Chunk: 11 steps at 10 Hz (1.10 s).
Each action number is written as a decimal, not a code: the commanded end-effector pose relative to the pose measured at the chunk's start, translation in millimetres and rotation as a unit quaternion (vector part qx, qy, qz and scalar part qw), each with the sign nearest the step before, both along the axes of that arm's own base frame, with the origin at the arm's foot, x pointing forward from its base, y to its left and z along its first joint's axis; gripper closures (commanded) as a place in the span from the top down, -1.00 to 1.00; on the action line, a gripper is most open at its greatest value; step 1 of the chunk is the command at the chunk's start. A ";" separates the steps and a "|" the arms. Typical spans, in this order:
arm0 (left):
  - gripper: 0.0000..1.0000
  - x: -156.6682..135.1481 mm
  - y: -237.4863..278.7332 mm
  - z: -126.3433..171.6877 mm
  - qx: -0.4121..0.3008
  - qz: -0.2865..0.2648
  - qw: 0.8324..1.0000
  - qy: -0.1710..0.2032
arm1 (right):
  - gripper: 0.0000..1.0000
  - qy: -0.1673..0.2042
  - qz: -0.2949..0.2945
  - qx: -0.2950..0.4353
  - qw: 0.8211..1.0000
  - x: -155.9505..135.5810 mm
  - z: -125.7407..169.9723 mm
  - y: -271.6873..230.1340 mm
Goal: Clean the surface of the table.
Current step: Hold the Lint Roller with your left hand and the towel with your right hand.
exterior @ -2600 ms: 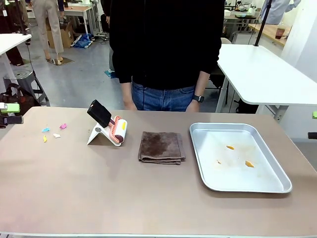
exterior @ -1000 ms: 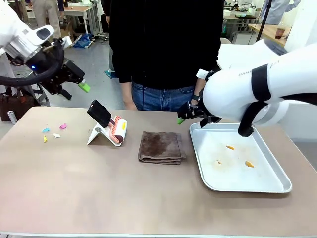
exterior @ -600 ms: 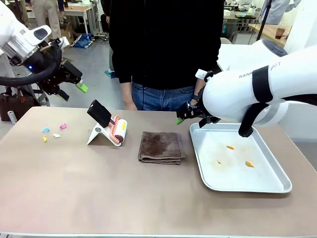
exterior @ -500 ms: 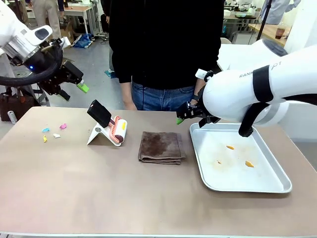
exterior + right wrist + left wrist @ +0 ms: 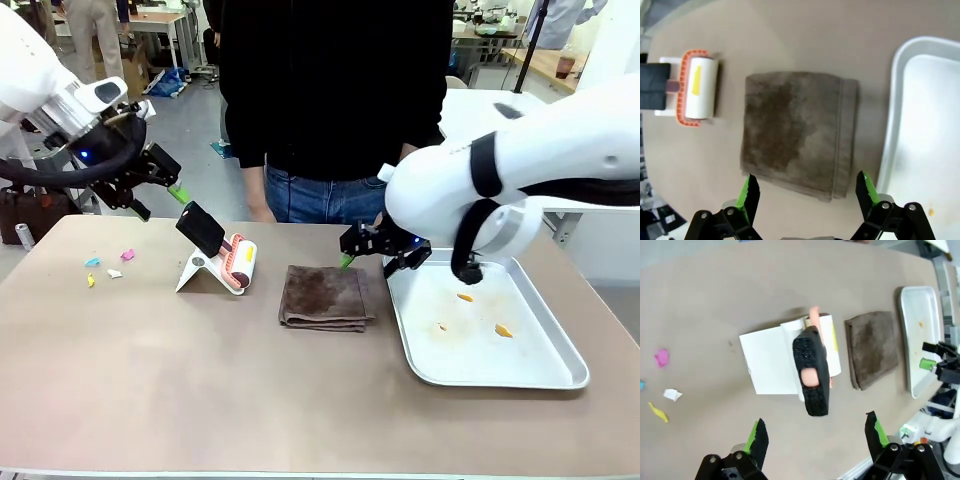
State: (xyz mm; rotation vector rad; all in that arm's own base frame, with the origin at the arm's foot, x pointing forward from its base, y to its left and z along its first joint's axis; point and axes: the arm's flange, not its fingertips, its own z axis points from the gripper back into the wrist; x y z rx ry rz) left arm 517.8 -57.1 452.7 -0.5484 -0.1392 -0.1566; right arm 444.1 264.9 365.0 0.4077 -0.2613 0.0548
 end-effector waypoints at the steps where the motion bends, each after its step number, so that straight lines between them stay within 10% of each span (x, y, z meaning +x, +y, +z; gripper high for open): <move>1: 1.00 4.5 -6.9 7.7 0.005 0.015 1.000 0.008 | 1.00 0.027 0.004 -0.001 1.000 16.6 -10.4 12.6; 11: 1.00 25.7 -12.8 -37.8 -0.035 0.022 0.998 0.048 | 1.00 0.052 -0.016 -0.144 0.988 27.3 -41.5 63.7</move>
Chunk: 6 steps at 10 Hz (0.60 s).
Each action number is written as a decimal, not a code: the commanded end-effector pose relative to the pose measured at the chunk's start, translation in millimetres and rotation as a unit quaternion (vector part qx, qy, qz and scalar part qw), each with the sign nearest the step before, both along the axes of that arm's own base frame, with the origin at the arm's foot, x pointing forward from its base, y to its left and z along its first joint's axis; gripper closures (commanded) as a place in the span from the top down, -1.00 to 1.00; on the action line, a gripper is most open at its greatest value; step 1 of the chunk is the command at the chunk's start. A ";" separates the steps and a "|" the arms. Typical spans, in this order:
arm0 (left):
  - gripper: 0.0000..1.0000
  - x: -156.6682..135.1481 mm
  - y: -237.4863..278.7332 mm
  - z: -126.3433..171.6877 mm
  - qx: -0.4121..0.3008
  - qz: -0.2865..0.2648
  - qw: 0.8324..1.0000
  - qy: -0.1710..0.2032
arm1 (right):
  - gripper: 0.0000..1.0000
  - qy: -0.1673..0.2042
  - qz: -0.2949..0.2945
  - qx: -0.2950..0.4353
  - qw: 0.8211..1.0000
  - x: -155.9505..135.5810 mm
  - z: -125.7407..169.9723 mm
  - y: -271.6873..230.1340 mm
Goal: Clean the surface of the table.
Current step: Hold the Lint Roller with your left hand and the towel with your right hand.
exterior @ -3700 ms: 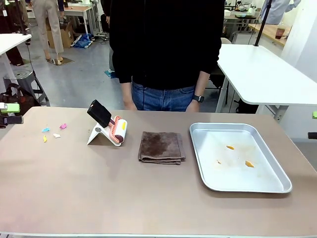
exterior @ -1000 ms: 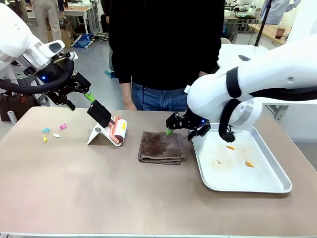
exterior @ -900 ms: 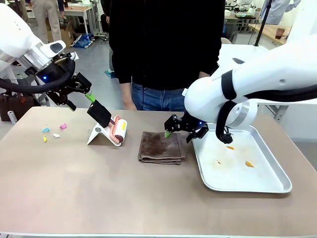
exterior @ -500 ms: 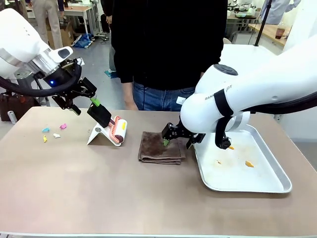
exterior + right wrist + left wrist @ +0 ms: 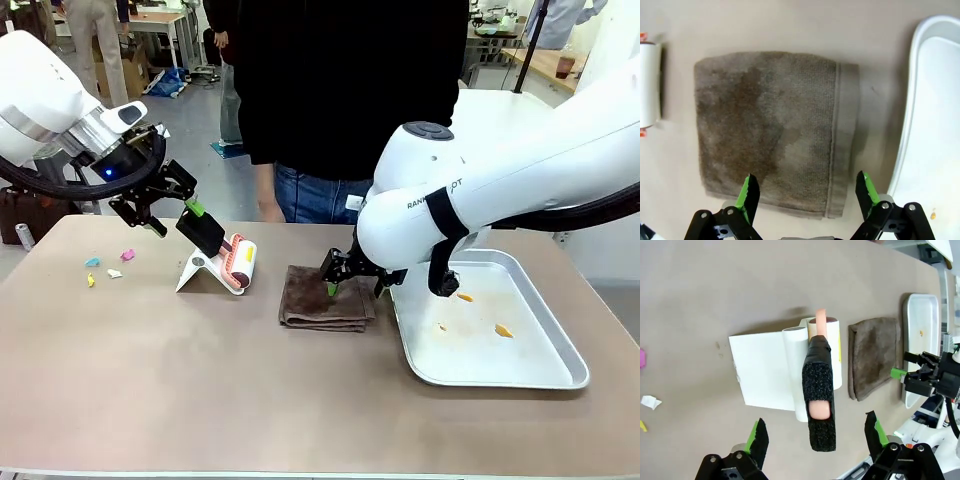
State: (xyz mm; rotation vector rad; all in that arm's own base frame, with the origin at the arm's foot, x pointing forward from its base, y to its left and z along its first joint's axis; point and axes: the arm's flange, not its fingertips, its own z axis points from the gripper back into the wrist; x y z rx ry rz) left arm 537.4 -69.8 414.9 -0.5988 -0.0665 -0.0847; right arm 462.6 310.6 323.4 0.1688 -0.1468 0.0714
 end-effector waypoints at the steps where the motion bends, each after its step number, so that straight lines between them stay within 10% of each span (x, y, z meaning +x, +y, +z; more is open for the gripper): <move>1: 1.00 6.4 -4.7 -0.1 -0.013 -0.002 1.000 0.003 | 1.00 0.003 -0.018 -0.036 0.999 13.7 -2.5 21.9; 6: 1.00 17.6 -13.8 -4.7 -0.015 -0.007 1.000 0.015 | 1.00 0.013 -0.040 -0.060 0.997 26.8 -17.1 26.8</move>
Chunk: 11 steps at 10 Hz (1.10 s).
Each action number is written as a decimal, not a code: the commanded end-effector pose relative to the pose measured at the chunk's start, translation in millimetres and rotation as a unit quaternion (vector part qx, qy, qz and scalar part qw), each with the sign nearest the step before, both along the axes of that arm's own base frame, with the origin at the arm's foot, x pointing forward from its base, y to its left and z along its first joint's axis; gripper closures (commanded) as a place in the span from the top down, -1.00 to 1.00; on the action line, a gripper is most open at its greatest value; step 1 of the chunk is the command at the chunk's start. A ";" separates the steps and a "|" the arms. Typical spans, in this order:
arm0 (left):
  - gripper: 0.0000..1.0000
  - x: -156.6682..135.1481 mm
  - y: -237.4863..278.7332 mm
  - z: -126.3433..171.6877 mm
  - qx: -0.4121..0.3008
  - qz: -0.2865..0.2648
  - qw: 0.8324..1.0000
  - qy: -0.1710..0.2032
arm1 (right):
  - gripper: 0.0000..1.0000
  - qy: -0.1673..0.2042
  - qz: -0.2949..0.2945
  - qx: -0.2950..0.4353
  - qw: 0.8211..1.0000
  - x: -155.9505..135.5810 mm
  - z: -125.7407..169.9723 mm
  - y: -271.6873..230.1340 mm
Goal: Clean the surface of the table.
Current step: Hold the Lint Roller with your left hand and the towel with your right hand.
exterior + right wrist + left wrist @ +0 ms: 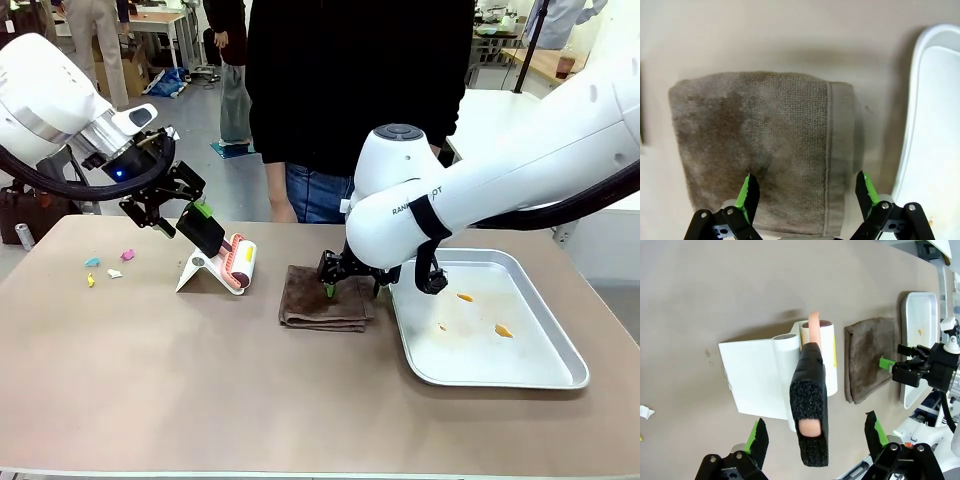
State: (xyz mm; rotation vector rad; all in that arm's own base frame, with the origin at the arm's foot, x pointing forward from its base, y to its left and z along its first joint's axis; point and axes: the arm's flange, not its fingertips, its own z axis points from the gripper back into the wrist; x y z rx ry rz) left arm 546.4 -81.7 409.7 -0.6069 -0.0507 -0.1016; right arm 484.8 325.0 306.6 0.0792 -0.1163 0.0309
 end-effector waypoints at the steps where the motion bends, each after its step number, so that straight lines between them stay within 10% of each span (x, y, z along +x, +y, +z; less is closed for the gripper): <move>1: 1.00 11.1 -3.0 -2.0 -0.013 0.005 1.000 0.016 | 1.00 -0.005 -0.018 -0.020 1.000 4.9 -0.6 13.3; 7: 1.00 9.3 -0.8 -2.5 -0.019 0.002 1.000 0.010 | 1.00 0.011 -0.025 -0.029 0.999 5.5 -3.2 13.6; 8: -0.19 8.3 -2.0 -2.6 -0.011 -0.002 1.000 0.011 | -0.19 0.011 -0.027 -0.037 0.999 6.0 -3.4 13.0; 9: -0.18 8.7 -1.4 -3.3 -0.009 -0.003 1.000 0.014 | -0.19 0.016 -0.027 -0.044 0.999 6.5 -4.0 13.1; 10: -1.00 8.6 6.8 -6.1 -0.009 -0.004 1.000 0.013 | -1.00 0.018 -0.026 -0.048 0.998 6.7 -4.0 12.9; 11: -0.28 8.8 9.1 -6.8 -0.010 -0.003 1.000 0.012 | -0.25 0.019 -0.024 -0.047 0.998 7.0 -3.8 13.3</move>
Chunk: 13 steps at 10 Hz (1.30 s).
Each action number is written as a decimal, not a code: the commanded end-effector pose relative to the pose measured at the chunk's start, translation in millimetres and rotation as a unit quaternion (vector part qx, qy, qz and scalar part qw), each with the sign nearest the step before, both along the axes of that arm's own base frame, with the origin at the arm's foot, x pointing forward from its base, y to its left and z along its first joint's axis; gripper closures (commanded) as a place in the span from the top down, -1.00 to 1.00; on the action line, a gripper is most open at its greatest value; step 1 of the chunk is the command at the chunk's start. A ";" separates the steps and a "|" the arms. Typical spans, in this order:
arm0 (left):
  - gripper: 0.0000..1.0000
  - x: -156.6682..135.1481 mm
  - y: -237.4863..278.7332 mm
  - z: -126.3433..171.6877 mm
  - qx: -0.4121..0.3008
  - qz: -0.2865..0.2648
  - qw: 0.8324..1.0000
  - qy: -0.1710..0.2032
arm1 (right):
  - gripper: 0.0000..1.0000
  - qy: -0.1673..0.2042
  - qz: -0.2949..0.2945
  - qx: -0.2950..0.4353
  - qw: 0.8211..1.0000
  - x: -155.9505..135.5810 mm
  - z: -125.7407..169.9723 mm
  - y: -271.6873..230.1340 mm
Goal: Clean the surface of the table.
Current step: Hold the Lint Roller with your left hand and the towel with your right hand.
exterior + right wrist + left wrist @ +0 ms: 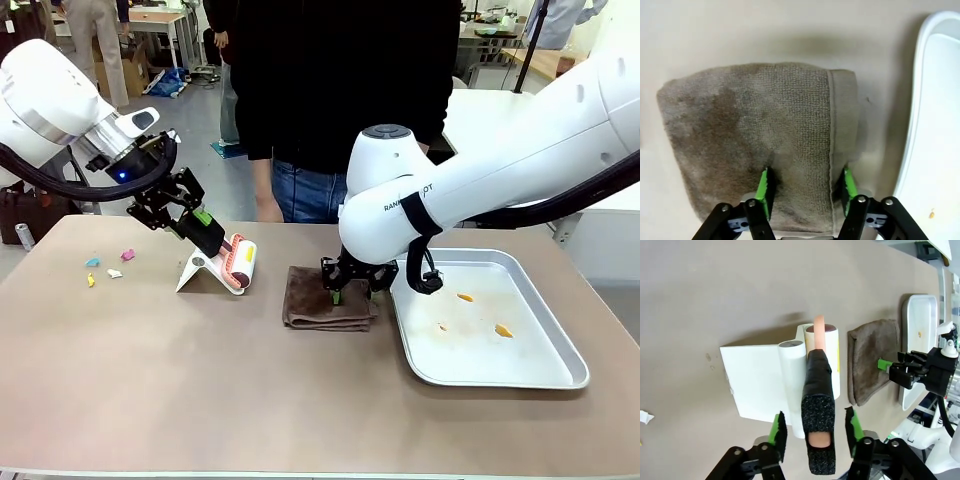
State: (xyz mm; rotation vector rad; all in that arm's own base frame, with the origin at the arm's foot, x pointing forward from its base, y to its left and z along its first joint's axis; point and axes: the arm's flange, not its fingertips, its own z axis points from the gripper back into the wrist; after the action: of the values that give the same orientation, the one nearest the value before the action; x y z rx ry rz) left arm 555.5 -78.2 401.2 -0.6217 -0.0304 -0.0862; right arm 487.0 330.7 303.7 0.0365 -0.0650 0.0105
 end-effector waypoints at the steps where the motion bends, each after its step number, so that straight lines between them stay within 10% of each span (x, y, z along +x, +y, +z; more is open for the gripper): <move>1: -1.00 0.1 6.9 0.9 -0.002 -0.007 1.000 0.000 | -1.00 -0.005 -0.011 -0.025 1.000 5.7 -2.2 8.5; 13: -1.00 -17.1 14.1 23.5 -0.055 -0.004 0.997 -0.055 | -1.00 -0.005 -0.011 0.065 0.998 10.1 11.0 -6.0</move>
State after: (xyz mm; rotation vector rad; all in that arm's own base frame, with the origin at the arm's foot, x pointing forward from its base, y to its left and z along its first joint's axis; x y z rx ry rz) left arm 554.4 -68.8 419.0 -0.6759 -0.0858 -0.1075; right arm 495.4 337.0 310.3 0.0665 -0.0595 -0.0050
